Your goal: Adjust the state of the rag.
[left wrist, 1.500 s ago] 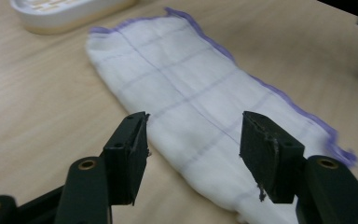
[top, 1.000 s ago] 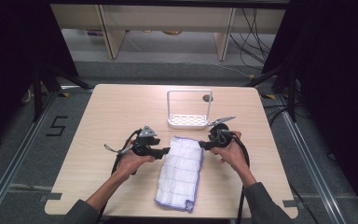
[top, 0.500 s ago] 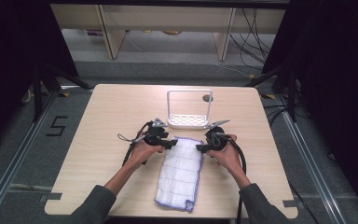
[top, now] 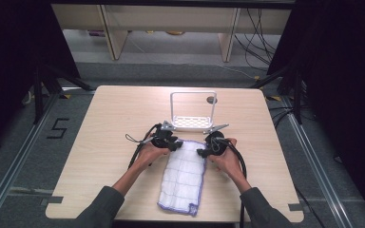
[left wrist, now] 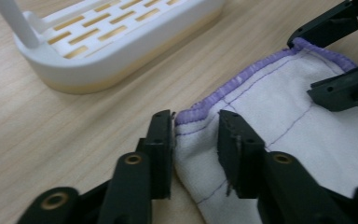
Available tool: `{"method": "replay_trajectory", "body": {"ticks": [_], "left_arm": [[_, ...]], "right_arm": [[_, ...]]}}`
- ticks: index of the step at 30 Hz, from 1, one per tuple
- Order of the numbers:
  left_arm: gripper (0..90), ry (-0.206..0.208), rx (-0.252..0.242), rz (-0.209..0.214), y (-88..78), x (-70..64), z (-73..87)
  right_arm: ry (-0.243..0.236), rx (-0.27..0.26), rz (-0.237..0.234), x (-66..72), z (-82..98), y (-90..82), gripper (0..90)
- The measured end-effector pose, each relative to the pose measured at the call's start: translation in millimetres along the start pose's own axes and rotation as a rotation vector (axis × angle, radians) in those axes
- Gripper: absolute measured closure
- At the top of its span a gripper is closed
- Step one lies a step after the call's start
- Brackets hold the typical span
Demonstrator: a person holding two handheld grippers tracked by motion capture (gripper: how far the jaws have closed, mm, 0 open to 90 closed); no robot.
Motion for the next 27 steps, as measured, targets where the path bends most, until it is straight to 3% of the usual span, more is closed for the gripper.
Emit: {"method": "replay_trajectory", "body": {"ticks": [5,6,8,11,12,14,15,17,19,23,24,27], "left_arm": [[78.1,0.001,-0.001,0.006,-1.2,0.7,-0.1],[80.8,-0.001,-0.001,0.003,-1.8,0.2,0.2],[82.2,0.004,-0.002,0.001,-2.1,-0.1,0.0],[83.0,0.009,-0.009,-0.006,-5.2,0.5,0.2],[83.1,0.009,-0.009,-0.006,-5.2,0.5,0.2],[83.2,0.005,-0.016,-0.006,-7.7,1.4,0.0],[83.2,0.003,-0.022,-0.008,-8.8,1.6,0.1],[83.3,0.005,-0.029,-0.006,-11.4,1.8,0.2],[83.3,-0.009,-0.04,-0.004,-14.8,1.9,0.0],[83.1,-0.005,-0.053,-0.003,-20.5,2.1,-3.1],[83.1,-0.005,-0.056,-0.005,-22.1,1.8,-4.0],[83.0,-0.001,-0.058,-0.005,-27.4,0.5,-6.9]], "right_arm": [[0.015,-0.002,-0.001,2.3,0.1,-0.8,55.6],[0.021,-0.007,-0.005,2.7,0.3,-1.1,62.0],[0.024,-0.012,-0.012,2.7,0.4,-1.0,64.5],[0.05,-0.021,-0.049,2.5,1.3,-1.0,77.3],[0.05,-0.021,-0.049,2.5,1.3,-1.0,77.3],[-0.001,-0.045,-0.061,1.7,0.3,-0.3,80.0],[0.009,-0.04,-0.062,4.0,-0.9,-1.8,80.7],[-0.023,-0.046,-0.055,5.3,-2.8,-3.4,81.3],[-0.019,-0.081,-0.075,7.0,-5.2,-4.6,81.6],[-0.013,-0.08,-0.095,7.6,-8.8,-10.0,81.7],[-0.031,-0.091,-0.091,7.1,-9.8,-10.8,81.7],[-0.011,-0.122,-0.109,11.8,-14.3,-14.8,81.7]]}}
Point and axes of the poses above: each handheld gripper's, and its own axes: y roughly forward along the jaws, z roughly out of its underside, x roughly to its left, the point moved 3 cm from there along y, roughly forward along the jaws, and after that the axes turned 14 degrees about -x, right-handed, at the moved point
